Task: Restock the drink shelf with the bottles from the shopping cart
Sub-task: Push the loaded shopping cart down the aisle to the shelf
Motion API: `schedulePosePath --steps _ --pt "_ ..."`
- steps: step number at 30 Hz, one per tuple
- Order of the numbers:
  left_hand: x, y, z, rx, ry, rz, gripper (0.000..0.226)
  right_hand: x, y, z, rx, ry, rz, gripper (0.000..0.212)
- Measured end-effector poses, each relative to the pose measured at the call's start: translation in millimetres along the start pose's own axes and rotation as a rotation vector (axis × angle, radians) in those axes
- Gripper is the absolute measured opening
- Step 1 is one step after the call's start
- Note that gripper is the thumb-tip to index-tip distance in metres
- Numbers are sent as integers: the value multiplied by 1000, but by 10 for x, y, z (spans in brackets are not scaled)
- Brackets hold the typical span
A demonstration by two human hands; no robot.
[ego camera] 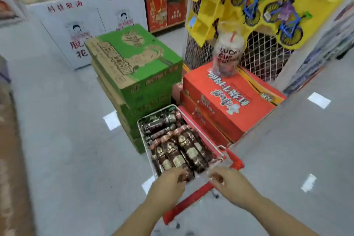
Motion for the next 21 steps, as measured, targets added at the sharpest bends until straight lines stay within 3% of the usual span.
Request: schedulePosePath --steps 3,7,13,21 --pt "-401 -215 159 3 -23 127 40 -226 232 258 100 -55 -241 39" --pt "-917 -500 297 50 -54 130 48 -455 416 564 228 -158 -422 73" --pt "-1437 -718 407 90 -101 135 34 -785 849 923 220 -335 -678 65" --pt "-1466 -785 349 94 -21 208 36 -881 885 898 285 -219 -678 77"
Point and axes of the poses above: each hand's wrist, its own z-axis towards the middle knuckle, its own x-axis out of the back of the hand, y = z × x, the point moved 9 cm from there along z, towards the middle knuckle, and after that the axes turned 1 degree about -x, right-handed, at the moved point
